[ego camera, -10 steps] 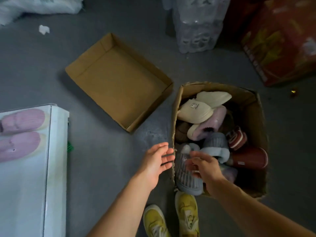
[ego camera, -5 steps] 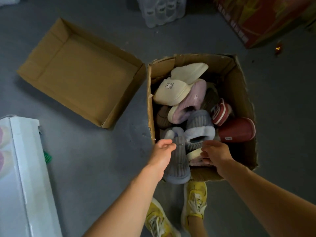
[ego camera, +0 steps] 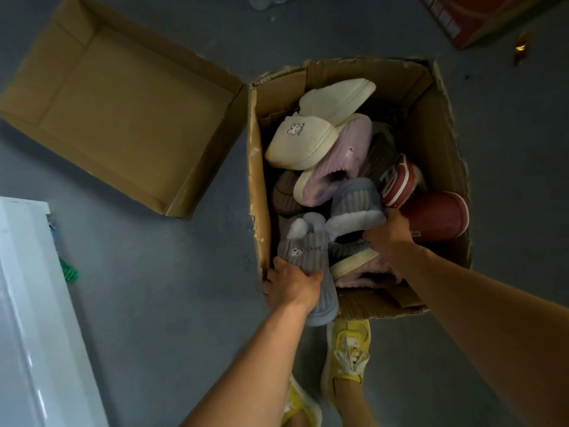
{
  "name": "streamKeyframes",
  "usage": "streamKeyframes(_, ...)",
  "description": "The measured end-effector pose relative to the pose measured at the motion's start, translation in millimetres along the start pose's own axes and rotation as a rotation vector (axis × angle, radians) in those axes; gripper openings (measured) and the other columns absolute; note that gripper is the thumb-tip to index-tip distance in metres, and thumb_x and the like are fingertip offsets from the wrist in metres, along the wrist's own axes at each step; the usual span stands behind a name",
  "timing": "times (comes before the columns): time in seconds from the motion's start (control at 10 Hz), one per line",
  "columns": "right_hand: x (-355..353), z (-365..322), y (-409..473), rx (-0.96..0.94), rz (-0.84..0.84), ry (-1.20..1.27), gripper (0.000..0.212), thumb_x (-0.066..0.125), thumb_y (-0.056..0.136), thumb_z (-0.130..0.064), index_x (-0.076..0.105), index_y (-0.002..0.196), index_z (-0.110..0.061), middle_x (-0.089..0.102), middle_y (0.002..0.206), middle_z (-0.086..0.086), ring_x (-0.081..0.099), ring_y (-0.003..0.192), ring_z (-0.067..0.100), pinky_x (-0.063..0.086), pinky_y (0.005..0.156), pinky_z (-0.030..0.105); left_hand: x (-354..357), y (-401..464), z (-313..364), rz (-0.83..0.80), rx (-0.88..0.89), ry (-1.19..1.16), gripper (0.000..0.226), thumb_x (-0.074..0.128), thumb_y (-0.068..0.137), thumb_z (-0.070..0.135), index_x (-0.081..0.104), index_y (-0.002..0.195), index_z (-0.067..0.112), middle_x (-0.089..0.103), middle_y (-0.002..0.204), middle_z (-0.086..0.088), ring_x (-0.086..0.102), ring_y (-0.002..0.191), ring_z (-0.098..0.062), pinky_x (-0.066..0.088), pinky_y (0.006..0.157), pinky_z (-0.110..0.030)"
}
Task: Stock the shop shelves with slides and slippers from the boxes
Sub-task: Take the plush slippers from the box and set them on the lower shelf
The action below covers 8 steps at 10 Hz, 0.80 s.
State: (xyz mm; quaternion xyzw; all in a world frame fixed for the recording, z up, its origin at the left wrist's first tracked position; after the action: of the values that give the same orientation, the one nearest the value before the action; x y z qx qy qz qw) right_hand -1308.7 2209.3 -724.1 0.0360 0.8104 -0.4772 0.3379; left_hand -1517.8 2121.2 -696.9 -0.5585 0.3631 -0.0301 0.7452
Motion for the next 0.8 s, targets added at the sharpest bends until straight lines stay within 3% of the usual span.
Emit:
streamKeyframes(0.2, 9.1, -4.3, 3.4, -0.028, 0.019, -0.018, 0.043, 0.062, 0.085, -0.014, 0.053, 0.126, -0.002, 0.060, 0.120, 0.017, 0.059, 0.109, 0.034, 0.048, 0.086, 0.038, 3.0, 6.5, -3.8, -0.062, -0.086, -0.016, 0.131, 0.079, 0.045, 0.074, 0.029, 0.143, 0.002, 0.042, 0.141, -0.018, 0.041, 0.129, -0.036, 0.048, 0.099, -0.044)
streamKeyframes(0.3, 14.2, -3.5, 5.6, -0.051, 0.094, -0.024, 0.042, 0.059, 0.089, -0.018, 0.050, 0.126, -0.002, 0.059, 0.119, 0.017, 0.058, 0.108, 0.035, 0.045, 0.083, 0.037, 7.9, 8.5, -8.3, -0.128, -0.146, -0.164, 0.134, 0.078, 0.022, 0.079, 0.049, 0.134, 0.010, 0.049, 0.134, -0.013, 0.052, 0.119, -0.032, 0.052, 0.094, -0.038)
streamKeyframes(0.4, 9.2, 1.4, 15.6, -0.008, 0.103, -0.052, 0.034, 0.052, 0.093, -0.017, 0.054, 0.124, -0.003, 0.059, 0.121, 0.019, 0.057, 0.112, 0.037, 0.046, 0.086, 0.039, 16.7, 15.0, -15.7, -0.067, -0.198, -0.352, 0.142, 0.074, 0.002, 0.076, 0.053, 0.127, 0.013, 0.052, 0.131, -0.007, 0.056, 0.115, -0.031, 0.053, 0.093, -0.044)
streamKeyframes(0.5, 1.5, 0.2, 14.3, -0.014, 0.077, -0.123, 0.036, 0.054, 0.093, -0.017, 0.055, 0.127, -0.005, 0.058, 0.128, 0.018, 0.055, 0.118, 0.036, 0.045, 0.090, 0.036, 23.0, 8.3, -14.2, -0.008, -0.192, -0.610, 0.111, 0.084, 0.027, 0.057, 0.051, 0.122, 0.012, 0.057, 0.126, -0.010, 0.059, 0.109, -0.032, 0.054, 0.091, -0.047)
streamKeyframes(0.6, -3.1, 0.4, 5.8, -0.060, 0.060, -0.155, 0.037, 0.054, 0.093, -0.017, 0.055, 0.129, -0.008, 0.058, 0.129, 0.016, 0.055, 0.118, 0.035, 0.047, 0.091, 0.039, 36.3, 2.7, -18.4, -0.066, -0.239, -0.914, 0.067, 0.084, 0.063, 0.018, 0.053, 0.121, 0.007, 0.064, 0.116, -0.015, 0.065, 0.097, -0.030, 0.056, 0.087, -0.047)
streamKeyframes(0.7, -13.6, -11.6, -15.4, -0.148, 0.105, -0.200, 0.039, 0.050, 0.094, -0.014, 0.051, 0.132, -0.006, 0.052, 0.132, 0.019, 0.052, 0.119, 0.038, 0.044, 0.095, 0.042, 28.0, -5.5, -27.0, -0.086, -0.221, -0.973, 0.057, 0.079, 0.059, 0.017, 0.059, 0.112, 0.008, 0.070, 0.105, -0.016, 0.069, 0.089, -0.030, 0.059, 0.079, -0.045)
streamKeyframes(0.8, -36.5, -29.1, -36.1, -0.242, 0.140, -0.118, 0.044, 0.051, 0.090, -0.020, 0.049, 0.132, -0.005, 0.049, 0.130, 0.019, 0.054, 0.113, 0.039, 0.046, 0.093, 0.043, 2.7, -23.6, -33.2, -0.142, -0.167, -0.973, 0.043, 0.078, 0.066, 0.016, 0.065, 0.107, 0.012, 0.073, 0.096, -0.014, 0.070, 0.084, -0.028, 0.056, 0.061, -0.034)
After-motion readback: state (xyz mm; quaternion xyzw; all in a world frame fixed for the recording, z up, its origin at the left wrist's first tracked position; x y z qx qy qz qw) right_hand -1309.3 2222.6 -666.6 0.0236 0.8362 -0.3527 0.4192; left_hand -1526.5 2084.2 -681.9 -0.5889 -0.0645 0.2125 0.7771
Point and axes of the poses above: each hand's wrist, its own y-axis towards the middle knuckle, its own x-axis out of the palm, z = x × y, the point moved 5 cm from there along y, towards the middle knuckle
